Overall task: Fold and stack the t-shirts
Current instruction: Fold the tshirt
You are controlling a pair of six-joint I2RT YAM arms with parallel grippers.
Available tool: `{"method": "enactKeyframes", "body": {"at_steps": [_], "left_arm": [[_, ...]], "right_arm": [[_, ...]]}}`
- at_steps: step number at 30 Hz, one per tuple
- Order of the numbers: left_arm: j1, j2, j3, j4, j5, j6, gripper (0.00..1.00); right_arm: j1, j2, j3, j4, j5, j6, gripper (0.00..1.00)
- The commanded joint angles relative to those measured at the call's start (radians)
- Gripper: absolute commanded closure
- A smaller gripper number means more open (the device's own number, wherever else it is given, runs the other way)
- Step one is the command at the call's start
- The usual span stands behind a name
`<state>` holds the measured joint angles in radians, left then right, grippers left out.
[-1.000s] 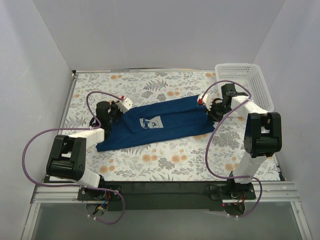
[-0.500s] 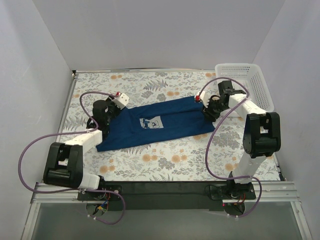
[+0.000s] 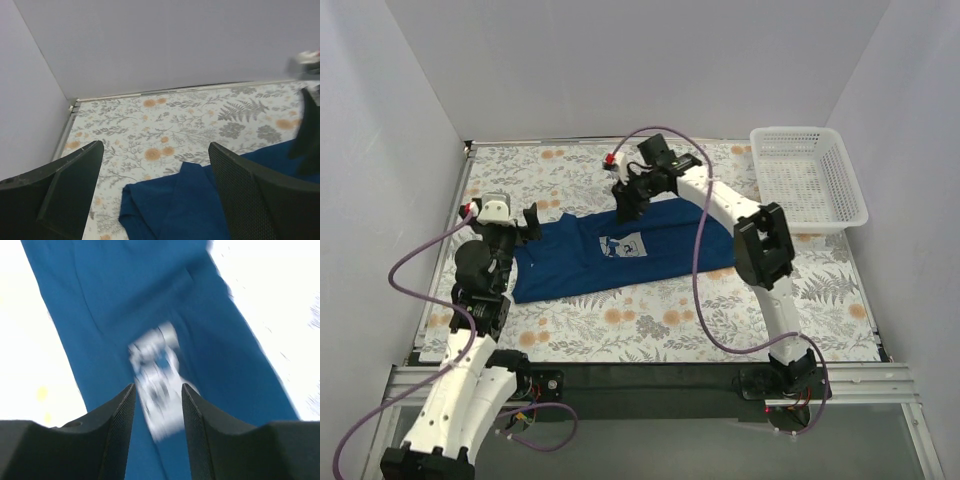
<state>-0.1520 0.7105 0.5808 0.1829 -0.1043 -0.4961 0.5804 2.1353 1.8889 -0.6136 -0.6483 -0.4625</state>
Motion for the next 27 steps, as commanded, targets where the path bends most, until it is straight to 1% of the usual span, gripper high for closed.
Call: {"method": "enactKeyframes", "body": {"at_steps": [1, 2, 4, 6, 9, 11, 18, 27], "left_arm": [[0.005, -0.112, -0.036, -0.177, -0.034, -0.180, 0.20], [0.005, -0.158, -0.042, -0.206, -0.031, -0.188, 0.20], [0.005, -0.199, -0.065, -0.230, -0.032, -0.202, 0.20], [0.005, -0.261, -0.099, -0.269, -0.040, -0.223, 0.20], [0.005, -0.357, -0.153, -0.284, -0.029, -0.263, 0.20], [0.005, -0.385, -0.154, -0.299, -0.028, -0.262, 0.20], [0.005, -0.365, -0.147, -0.303, -0.014, -0.259, 0.20], [0.005, -0.364, -0.148, -0.298, -0.008, -0.257, 0.20]], "right_arm": [[0.064, 0.173, 0.216, 0.032, -0.065, 0.381, 0.59], [0.074, 0.192, 0.229, 0.060, -0.059, 0.412, 0.59], [0.102, 0.216, 0.230, 0.148, -0.034, 0.482, 0.59], [0.125, 0.238, 0.252, 0.170, 0.004, 0.505, 0.59], [0.139, 0.281, 0.286, 0.212, 0.048, 0.542, 0.60], [0.139, 0.316, 0.309, 0.241, 0.058, 0.574, 0.60], [0.159, 0.402, 0.355, 0.291, 0.073, 0.614, 0.61], [0.164, 0.452, 0.381, 0.331, 0.076, 0.647, 0.63]]}}
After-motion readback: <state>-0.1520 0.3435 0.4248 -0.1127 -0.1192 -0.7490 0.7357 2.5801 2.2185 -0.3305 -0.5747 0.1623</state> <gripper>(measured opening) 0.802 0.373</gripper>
